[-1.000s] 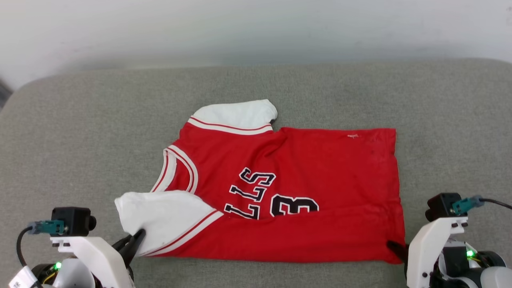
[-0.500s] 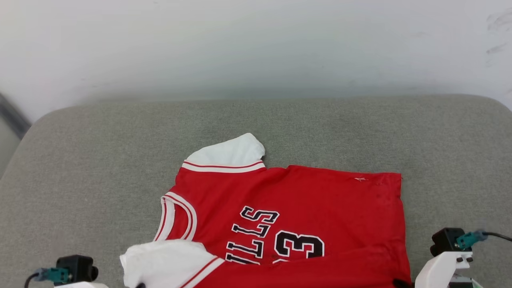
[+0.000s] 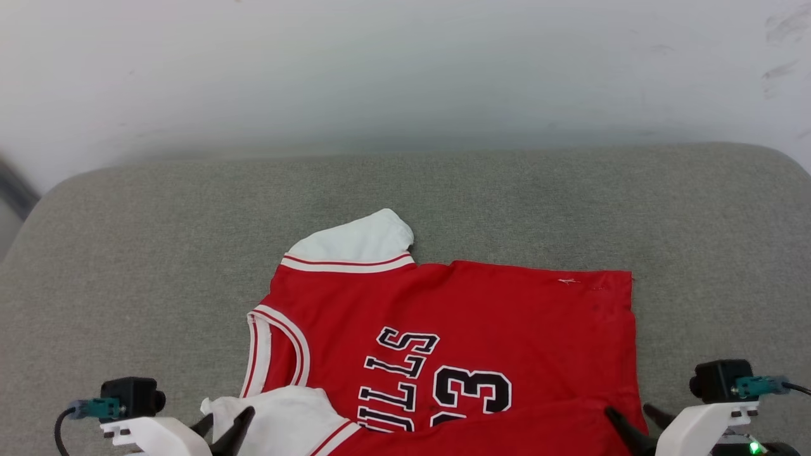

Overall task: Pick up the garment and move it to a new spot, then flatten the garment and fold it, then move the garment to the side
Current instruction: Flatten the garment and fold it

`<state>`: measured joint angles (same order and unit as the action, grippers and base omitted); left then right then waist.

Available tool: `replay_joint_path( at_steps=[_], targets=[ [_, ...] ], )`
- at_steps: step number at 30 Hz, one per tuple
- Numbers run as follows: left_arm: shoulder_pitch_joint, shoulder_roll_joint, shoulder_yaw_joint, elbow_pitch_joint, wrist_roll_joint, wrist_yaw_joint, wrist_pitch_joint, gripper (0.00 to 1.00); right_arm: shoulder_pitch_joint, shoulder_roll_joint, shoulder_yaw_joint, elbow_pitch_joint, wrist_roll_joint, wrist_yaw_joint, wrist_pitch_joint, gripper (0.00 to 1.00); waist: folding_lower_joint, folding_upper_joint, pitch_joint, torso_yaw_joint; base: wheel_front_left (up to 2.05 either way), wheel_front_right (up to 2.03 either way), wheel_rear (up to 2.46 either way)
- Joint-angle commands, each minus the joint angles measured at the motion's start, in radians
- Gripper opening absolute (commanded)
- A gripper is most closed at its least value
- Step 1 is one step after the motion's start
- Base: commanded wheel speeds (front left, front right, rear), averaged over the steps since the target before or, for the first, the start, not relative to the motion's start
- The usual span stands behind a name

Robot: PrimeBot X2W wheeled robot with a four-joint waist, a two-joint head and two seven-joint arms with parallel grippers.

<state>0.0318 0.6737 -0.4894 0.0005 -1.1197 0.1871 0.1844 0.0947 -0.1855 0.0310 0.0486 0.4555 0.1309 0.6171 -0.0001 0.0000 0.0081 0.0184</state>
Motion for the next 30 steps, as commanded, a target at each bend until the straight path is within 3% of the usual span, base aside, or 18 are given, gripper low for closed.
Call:
replay_joint_path(
  at_steps=[1,3,4,5,10,17,23,30],
  targets=[
    [-0.018,0.0,0.006,0.005,0.012,-0.003,-0.012,1.0,-0.015,-0.006,0.001,-0.009,-0.007,0.0,-0.032,1.0,0.0001,0.0,0.003,-0.006,0.0,0.0,0.0],
    [-0.039,-0.005,0.016,0.012,0.027,-0.008,-0.042,1.0,-0.028,-0.001,0.002,-0.021,-0.021,0.0,-0.12,1.0,0.0001,0.0,0.006,-0.013,0.0,0.0,0.0],
    [-0.085,-0.017,0.043,0.026,0.065,-0.006,-0.116,1.0,-0.062,0.003,0.01,-0.047,-0.065,0.0,-0.314,1.0,0.0001,0.0,0.017,-0.031,0.0,0.0,0.0],
    [-0.1,-0.021,0.053,0.029,0.077,-0.001,-0.138,1.0,-0.072,0.008,0.01,-0.051,-0.073,0.0,-0.356,1.0,0.0001,0.0,0.022,-0.036,0.0,0.0,0.0],
    [-0.167,-0.039,0.082,0.04,0.118,0.002,-0.219,1.0,-0.115,0.022,0.005,-0.062,-0.114,0.0,-0.458,1.0,0.0001,0.0,0.053,-0.059,0.0,0.0,0.0],
    [-0.342,-0.037,0.1,0.071,0.185,-0.02,-0.267,1.0,-0.212,0.049,0.001,-0.116,-0.162,0.0,-0.528,1.0,0.0001,0.0,0.181,-0.112,0.0,0.0,0.0],
    [-0.518,-0.003,0.081,0.131,0.217,-0.068,-0.196,1.0,-0.276,0.08,0.012,-0.157,-0.19,-0.001,-0.534,1.0,0.0001,0.0,0.288,-0.166,0.0,0.0,0.0],
    [-0.72,0.061,0.032,0.208,0.195,-0.154,0.037,1.0,-0.315,0.113,0.026,-0.14,-0.2,0.0,-0.558,1.0,0.0001,0.0,0.361,-0.237,0.0,0.0,0.0]
  ],
)
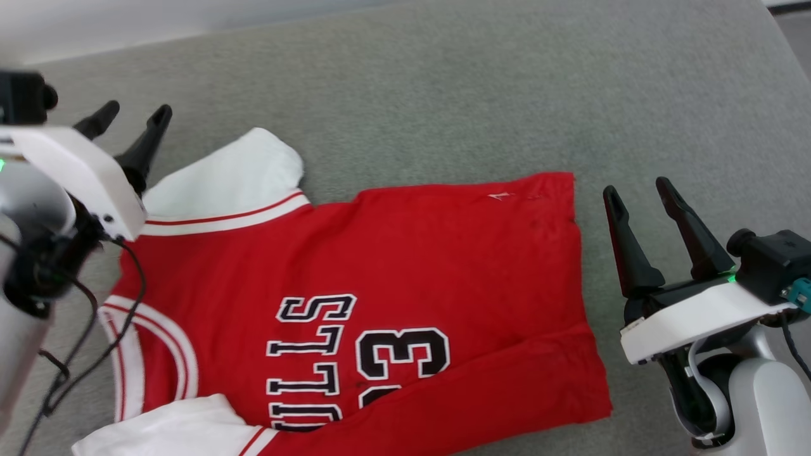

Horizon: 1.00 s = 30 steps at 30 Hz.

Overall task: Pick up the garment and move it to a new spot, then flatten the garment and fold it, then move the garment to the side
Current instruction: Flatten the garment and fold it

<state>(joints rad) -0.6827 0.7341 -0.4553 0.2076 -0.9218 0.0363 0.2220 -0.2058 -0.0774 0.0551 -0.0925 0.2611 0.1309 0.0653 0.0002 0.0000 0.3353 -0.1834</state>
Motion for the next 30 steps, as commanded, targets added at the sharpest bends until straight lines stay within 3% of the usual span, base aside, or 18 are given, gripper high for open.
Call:
replay_joint_path(
  at_steps=[1,5,10,21,22,23,24,30],
  targets=[
    [-0.031,0.007,-0.011,0.013,-0.013,-0.015,0.045,1.0,-0.019,0.009,0.003,0.005,-0.003,0.0,-0.012,1.0,-0.0002,0.0,0.043,-0.045,0.0,0.0,0.0],
    [-0.125,0.036,-0.048,0.053,-0.052,-0.051,0.237,1.0,-0.025,0.019,0.01,0.025,0.01,0.0,-0.03,1.0,-0.0002,0.0,0.076,-0.085,0.0,0.0,0.0],
    [-0.204,0.059,-0.083,0.101,-0.086,-0.062,0.422,1.0,-0.026,0.026,0.023,0.056,0.034,0.0,-0.056,1.0,-0.0002,0.0,0.111,-0.13,0.0,0.0,0.0],
    [-0.218,0.062,-0.158,0.238,-0.094,-0.036,0.625,1.0,-0.038,0.028,0.046,0.133,0.101,0.0,-0.099,1.0,-0.0002,0.0,0.153,-0.186,0.0,0.0,0.0],
    [-0.206,0.052,-0.163,0.252,-0.105,-0.031,0.64,0.85,-0.04,0.028,0.045,0.14,0.102,0.0,-0.101,1.0,-0.0002,0.0,0.153,-0.187,0.0,0.0,0.0],
    [-0.193,0.044,-0.172,0.263,-0.111,-0.026,0.661,0.4,-0.04,0.028,0.043,0.145,0.103,0.0,-0.1,1.0,-0.0002,0.0,0.151,-0.187,0.0,0.0,0.0],
    [-0.183,0.037,-0.179,0.27,-0.117,-0.023,0.671,0.02,-0.042,0.028,0.041,0.148,0.105,0.0,-0.099,1.0,-0.0002,0.0,0.149,-0.186,0.0,0.0,0.0],
    [-0.194,0.002,-0.161,0.287,-0.114,-0.04,0.59,0.0,-0.067,0.028,0.04,0.166,0.126,0.0,-0.051,1.0,-0.0002,0.0,0.108,-0.156,0.0,0.0,0.0]
  ],
)
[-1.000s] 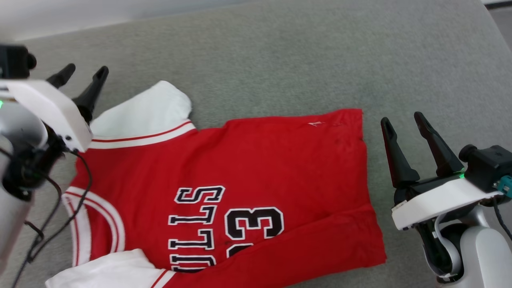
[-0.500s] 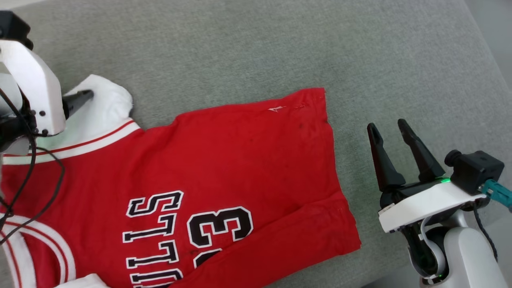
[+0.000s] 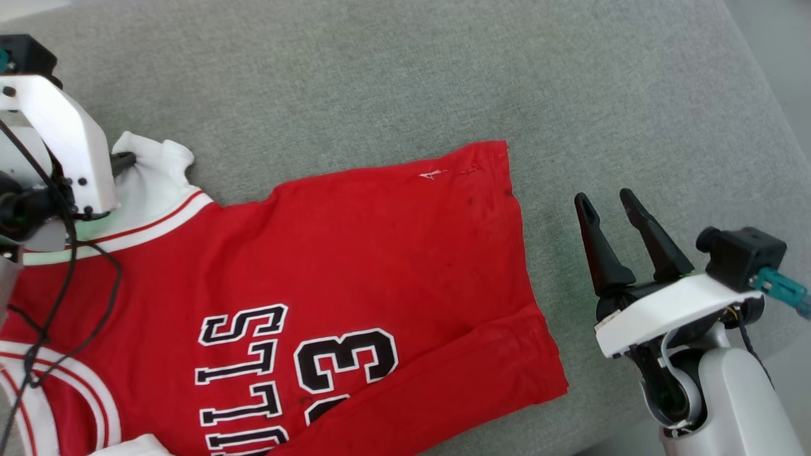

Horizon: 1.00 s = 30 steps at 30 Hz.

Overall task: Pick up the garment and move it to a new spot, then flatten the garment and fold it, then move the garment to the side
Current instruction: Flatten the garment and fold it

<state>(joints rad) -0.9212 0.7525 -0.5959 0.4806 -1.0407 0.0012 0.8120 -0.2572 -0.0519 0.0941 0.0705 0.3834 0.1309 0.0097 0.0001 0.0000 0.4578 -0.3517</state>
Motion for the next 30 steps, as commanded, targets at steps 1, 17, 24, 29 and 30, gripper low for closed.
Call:
replay_joint_path(
  at_steps=[1,17,24,29,30],
  targets=[
    [0.038,-0.019,-0.016,0.017,0.01,-0.008,-0.02,0.0,-0.022,0.003,0.0,0.007,0.006,0.0,0.017,1.0,-0.0001,0.0,-0.025,0.019,0.0,0.0,0.0],
    [-0.03,-0.095,0.006,-0.078,0.059,-0.056,-0.243,0.0,-0.304,-0.144,0.008,0.305,0.136,0.0,0.469,1.0,-0.0001,0.0,-0.079,0.231,0.0,0.0,0.0],
    [-0.018,-0.1,0.001,-0.135,0.065,-0.064,-0.268,0.0,-0.424,-0.158,0.052,0.431,0.113,0.0,0.652,1.0,-0.0001,0.0,-0.043,0.291,0.0,0.0,0.0],
    [-0.004,-0.105,-0.001,-0.147,0.057,-0.073,-0.28,0.0,-0.447,-0.146,0.083,0.534,0.106,0.0,0.754,1.0,-0.0001,0.0,-0.033,0.308,0.0,0.0,0.0],
    [-0.002,-0.106,0.001,-0.148,0.052,-0.074,-0.284,0.0,-0.448,-0.145,0.087,0.564,0.101,0.0,0.783,0.99,-0.0001,0.0,-0.032,0.31,0.0,0.0,0.0]
  ],
)
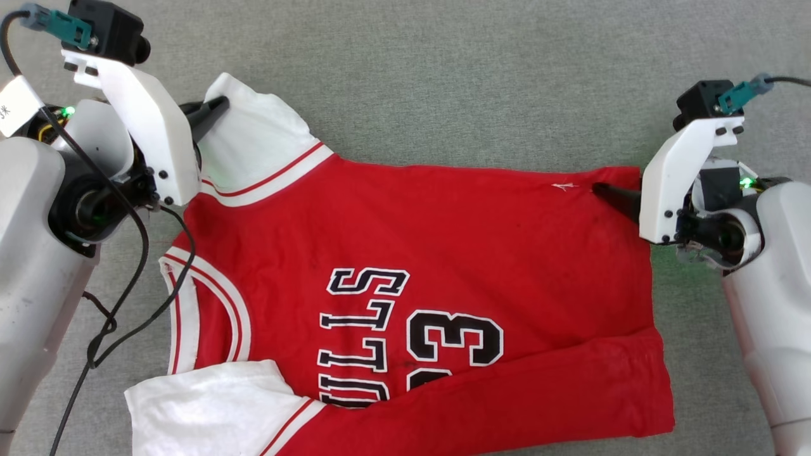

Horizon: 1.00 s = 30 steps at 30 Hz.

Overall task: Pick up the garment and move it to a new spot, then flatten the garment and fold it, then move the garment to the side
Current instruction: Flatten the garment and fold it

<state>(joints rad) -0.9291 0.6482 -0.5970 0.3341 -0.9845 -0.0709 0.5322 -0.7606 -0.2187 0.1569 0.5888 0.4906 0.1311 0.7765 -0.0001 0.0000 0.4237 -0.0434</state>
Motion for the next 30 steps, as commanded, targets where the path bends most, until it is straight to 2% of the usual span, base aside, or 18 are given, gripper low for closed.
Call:
replay_joint_path(
  at_steps=[1,3,6,11,17,22,30],
  targets=[
    [0.009,-0.002,0.001,-0.003,-0.005,-0.005,-0.008,0.0,0.054,0.024,0.025,0.073,-0.01,-0.001,0.043,0.46,0.0001,0.0,0.002,0.005,0.0,0.0,0.0],
    [0.017,-0.004,-0.001,-0.002,-0.006,-0.007,-0.011,0.0,0.048,0.035,0.018,0.105,-0.009,-0.001,0.077,0.0,0.0001,0.0,-0.002,0.01,0.0,0.0,0.0],
    [0.031,-0.01,0.004,0.005,-0.016,-0.01,-0.026,0.0,0.027,0.018,0.022,0.096,-0.022,-0.001,0.07,0.0,0.0001,0.0,-0.018,0.018,0.0,0.0,0.0],
    [0.078,-0.003,0.013,-0.005,-0.027,-0.014,-0.068,0.0,0.005,-0.04,-0.008,0.001,-0.031,-0.001,-0.002,0.0,0.0001,0.0,-0.066,0.029,0.0,0.0,0.0],
    [0.22,0.005,0.036,-0.063,-0.05,0.011,-0.164,0.0,0.121,-0.054,-0.064,-0.115,-0.012,-0.001,-0.018,0.0,0.0001,0.0,-0.154,0.043,0.0,0.0,0.0],
    [0.396,0.018,0.05,-0.132,-0.074,0.055,-0.24,0.0,0.275,-0.05,-0.109,-0.198,-0.001,-0.001,-0.015,0.0,0.0001,0.0,-0.223,0.053,0.0,0.0,0.0],
    [0.667,0.037,0.04,-0.239,-0.09,0.153,-0.318,0.0,0.509,-0.019,-0.196,-0.291,0.021,-0.001,-0.041,0.0,0.0001,0.0,-0.292,0.089,0.0,0.0,0.0]
  ],
)
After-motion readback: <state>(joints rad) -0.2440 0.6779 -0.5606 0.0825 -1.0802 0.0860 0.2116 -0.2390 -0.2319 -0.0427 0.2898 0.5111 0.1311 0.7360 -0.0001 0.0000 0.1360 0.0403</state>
